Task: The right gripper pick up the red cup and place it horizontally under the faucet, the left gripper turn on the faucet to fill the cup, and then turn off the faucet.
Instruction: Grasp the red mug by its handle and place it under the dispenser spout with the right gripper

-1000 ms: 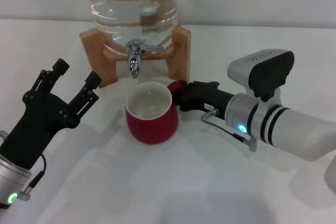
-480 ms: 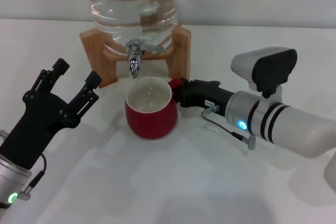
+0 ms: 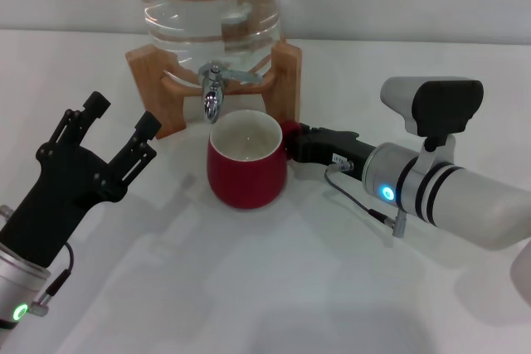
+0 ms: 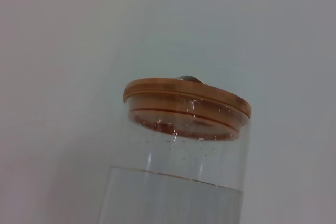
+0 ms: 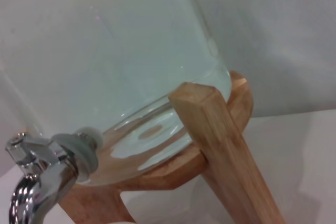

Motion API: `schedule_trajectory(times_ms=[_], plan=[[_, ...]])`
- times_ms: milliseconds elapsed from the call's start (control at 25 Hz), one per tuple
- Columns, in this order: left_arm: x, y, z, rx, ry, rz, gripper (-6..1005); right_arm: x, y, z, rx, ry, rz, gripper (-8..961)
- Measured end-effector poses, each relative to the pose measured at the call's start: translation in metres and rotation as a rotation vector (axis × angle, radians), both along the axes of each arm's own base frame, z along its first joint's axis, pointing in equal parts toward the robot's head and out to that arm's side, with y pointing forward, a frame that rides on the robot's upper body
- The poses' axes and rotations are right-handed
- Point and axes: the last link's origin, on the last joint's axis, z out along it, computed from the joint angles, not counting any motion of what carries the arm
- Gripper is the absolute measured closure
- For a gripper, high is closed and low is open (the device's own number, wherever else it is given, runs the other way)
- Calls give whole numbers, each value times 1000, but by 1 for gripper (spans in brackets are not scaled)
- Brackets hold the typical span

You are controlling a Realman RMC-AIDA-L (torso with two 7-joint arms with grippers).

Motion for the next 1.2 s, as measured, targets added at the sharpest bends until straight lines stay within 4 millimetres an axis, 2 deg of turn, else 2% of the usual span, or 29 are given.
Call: schedule_trajectory(times_ms=[1200], plan=[[1,-1,0,-5,-13,-5,140,14,3,5,23,-36,-4,746]])
